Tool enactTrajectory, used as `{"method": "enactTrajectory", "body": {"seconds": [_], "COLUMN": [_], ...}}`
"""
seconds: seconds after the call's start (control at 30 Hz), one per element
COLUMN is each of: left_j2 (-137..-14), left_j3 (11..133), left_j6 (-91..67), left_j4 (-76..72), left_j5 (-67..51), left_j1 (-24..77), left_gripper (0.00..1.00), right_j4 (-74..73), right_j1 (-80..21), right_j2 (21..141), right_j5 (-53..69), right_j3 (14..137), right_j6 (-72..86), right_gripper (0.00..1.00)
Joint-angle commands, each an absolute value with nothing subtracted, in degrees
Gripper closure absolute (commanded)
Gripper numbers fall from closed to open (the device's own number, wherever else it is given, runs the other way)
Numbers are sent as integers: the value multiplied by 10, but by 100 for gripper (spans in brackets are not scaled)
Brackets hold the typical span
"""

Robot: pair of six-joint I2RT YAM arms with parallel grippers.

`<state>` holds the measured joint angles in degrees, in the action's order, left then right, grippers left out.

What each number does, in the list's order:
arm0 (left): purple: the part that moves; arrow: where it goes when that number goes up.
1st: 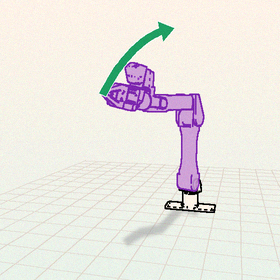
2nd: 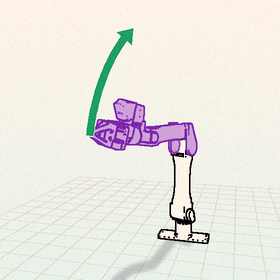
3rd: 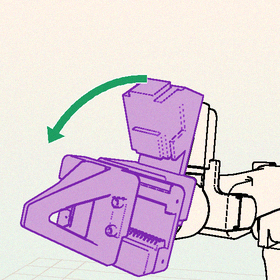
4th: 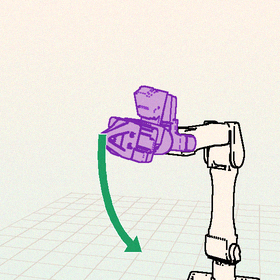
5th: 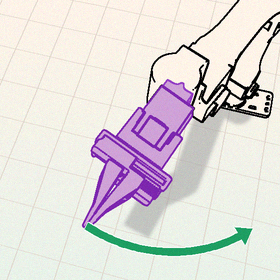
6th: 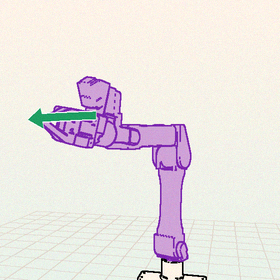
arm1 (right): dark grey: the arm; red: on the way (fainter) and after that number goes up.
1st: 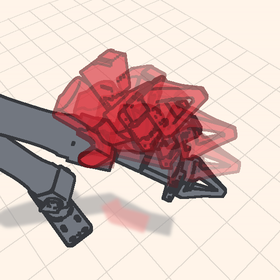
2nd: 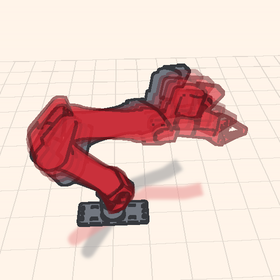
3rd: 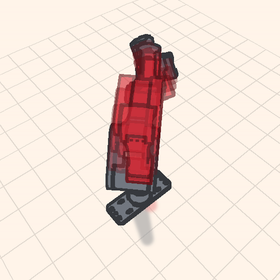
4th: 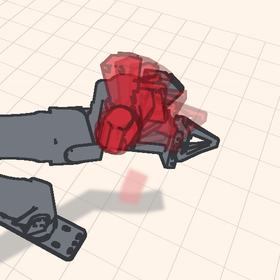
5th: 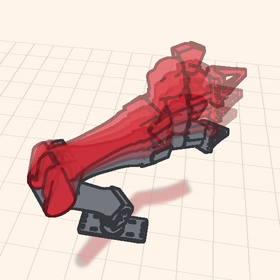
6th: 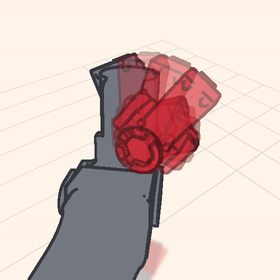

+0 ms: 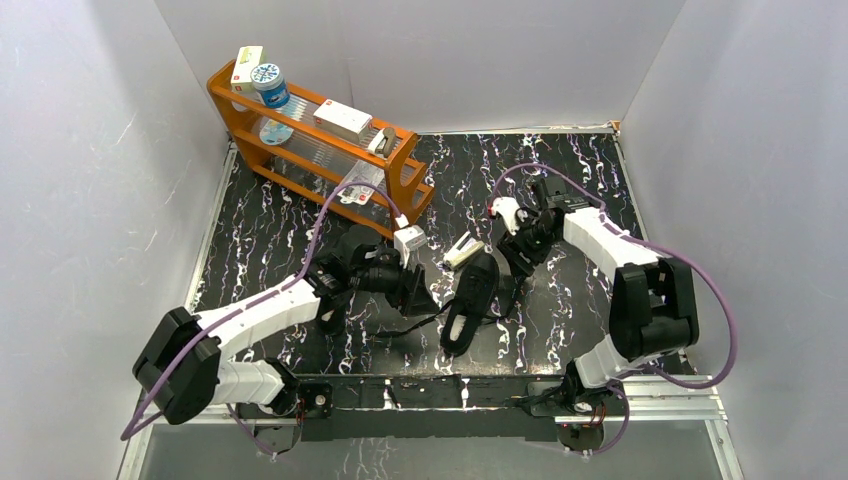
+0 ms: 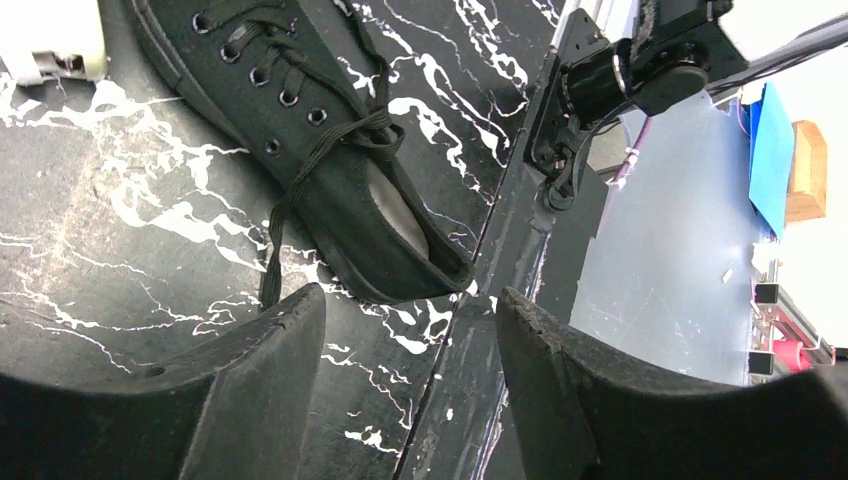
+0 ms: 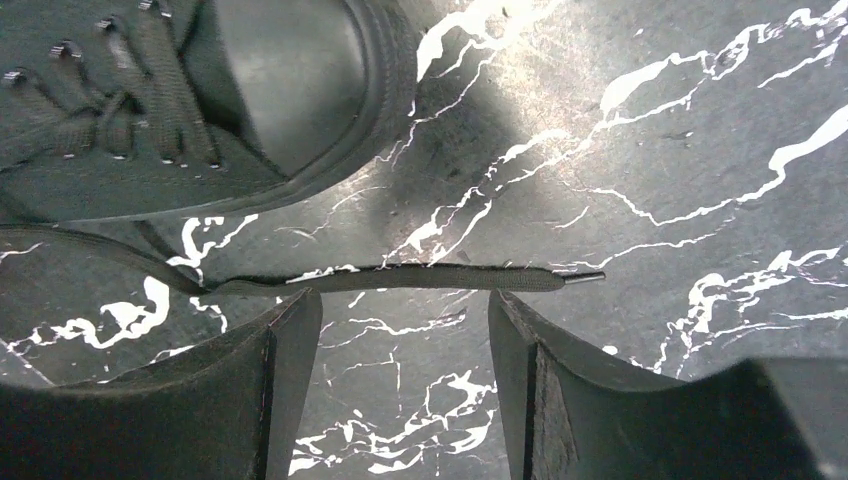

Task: Tie the shoes
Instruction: Cross the shoelace with the shoelace.

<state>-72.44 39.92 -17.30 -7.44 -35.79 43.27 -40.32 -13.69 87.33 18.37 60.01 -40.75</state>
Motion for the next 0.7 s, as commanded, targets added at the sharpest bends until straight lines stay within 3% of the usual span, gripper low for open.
{"method": "enactTrajectory", "body": {"seconds": [0.0, 0.1, 0.23, 0.33, 0.53, 0.67], "left_j2": [-684, -663, -658, -681, -733, -736], "left_j3": [423, 407, 369, 336, 337, 339], "left_j6": [-146, -142, -129, -138, -140, -127], "left_j4": [-67, -67, -123, -202, -244, -233], "left_j5": [-376, -376, -368, -360, -334, -333], "left_j1": [439, 444, 456, 458, 462, 463], "left_gripper": [39, 35, 26, 25, 30, 34], "right_j4": [-352, -307, -391, -397, -369, -376], "right_j1": [-139, -139, -138, -138, -141, -146], "right_j2": [900, 893, 924, 910, 944, 956], "right_j5": [156, 102, 36, 16, 11, -51], "right_j3": [591, 582, 608, 586, 554, 536], "right_j6": [-365, -172, 21, 112, 217, 281], "right_gripper": [29, 27, 26, 27, 44, 68]}}
